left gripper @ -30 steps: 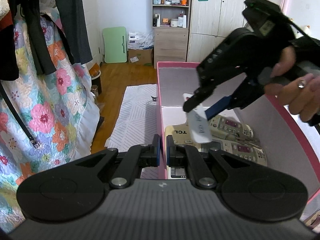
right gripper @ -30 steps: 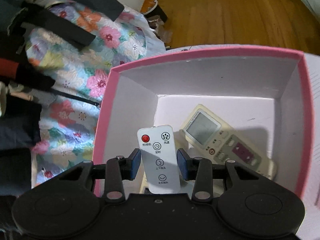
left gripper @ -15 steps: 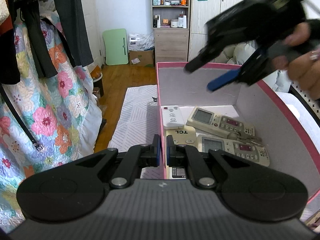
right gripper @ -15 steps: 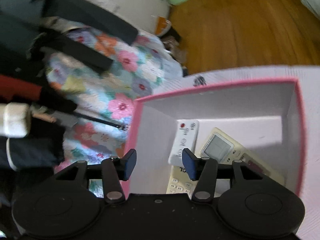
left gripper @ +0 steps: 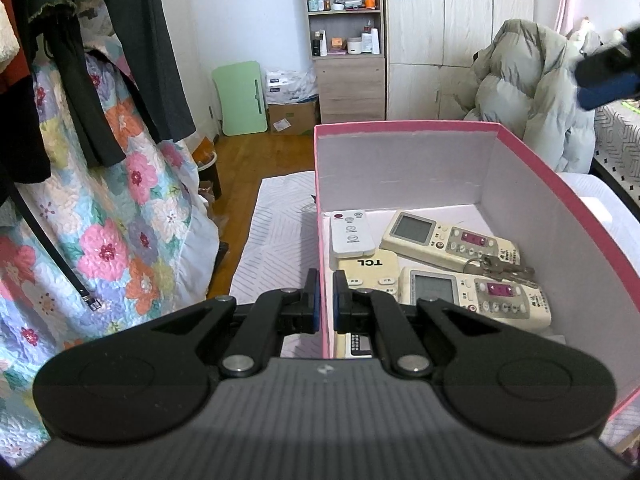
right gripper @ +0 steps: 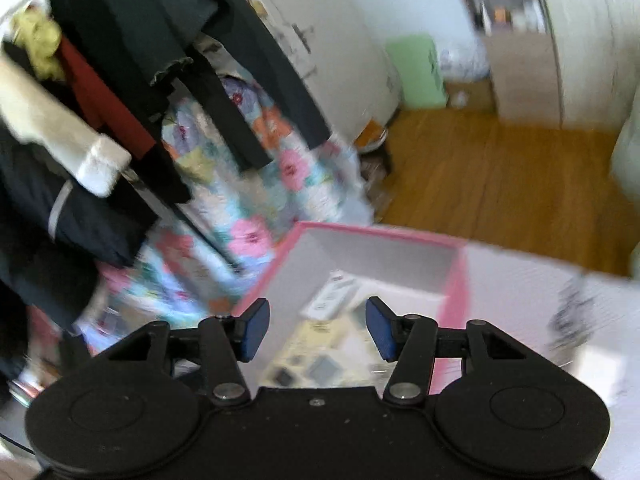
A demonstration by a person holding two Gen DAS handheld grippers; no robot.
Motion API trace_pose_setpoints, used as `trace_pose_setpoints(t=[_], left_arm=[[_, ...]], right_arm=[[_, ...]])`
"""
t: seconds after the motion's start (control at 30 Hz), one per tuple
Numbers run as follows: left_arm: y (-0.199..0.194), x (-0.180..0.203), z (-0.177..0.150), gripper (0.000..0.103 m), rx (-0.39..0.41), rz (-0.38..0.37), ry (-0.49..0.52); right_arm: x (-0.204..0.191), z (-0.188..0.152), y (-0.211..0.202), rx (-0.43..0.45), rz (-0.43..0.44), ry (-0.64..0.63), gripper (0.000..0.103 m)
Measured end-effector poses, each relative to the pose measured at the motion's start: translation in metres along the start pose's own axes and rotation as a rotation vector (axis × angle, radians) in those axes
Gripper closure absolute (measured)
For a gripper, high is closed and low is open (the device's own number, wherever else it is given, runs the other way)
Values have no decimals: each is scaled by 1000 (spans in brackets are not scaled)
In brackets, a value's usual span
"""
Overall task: Organize rigid objects
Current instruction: 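Withdraw the open right tool from the box toward the white chargers, then grasp the flat white laptop charger with the right tool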
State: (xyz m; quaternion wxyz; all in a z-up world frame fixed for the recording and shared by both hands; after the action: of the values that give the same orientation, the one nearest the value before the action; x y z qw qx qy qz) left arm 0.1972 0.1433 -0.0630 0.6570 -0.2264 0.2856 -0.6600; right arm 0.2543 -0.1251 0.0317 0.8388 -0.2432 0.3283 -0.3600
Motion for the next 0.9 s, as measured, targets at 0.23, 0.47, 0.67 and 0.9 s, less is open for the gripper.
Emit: trace_pose_setpoints(t=[0.23, 0.47, 0.67, 0.9], left_arm=[[2, 5, 2, 97, -12, 24, 7], [1, 6, 1, 97, -13, 33, 10], [1, 6, 1, 97, -11, 31, 5], [1, 5, 1, 97, -5, 23, 3]], right_arm=[[29, -37, -12, 26, -169, -95, 30], [68, -60, 19, -131, -279, -123, 30], [102, -58, 51, -256, -317, 14, 30], [108, -68, 75, -308, -371, 30, 30]])
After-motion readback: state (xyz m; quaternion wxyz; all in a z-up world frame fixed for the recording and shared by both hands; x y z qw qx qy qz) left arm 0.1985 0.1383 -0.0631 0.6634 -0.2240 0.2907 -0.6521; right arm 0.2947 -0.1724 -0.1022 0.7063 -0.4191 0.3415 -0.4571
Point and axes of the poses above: each gripper's, at about its wrist camera, not at the fingertips, and y roughly the way its jaws point, x to its right, z to its top, the point moved 2 cm from there along y, roughly the way its jaws point, and after that the axes turned 4 degrees about -x, right-handed, at the moved point
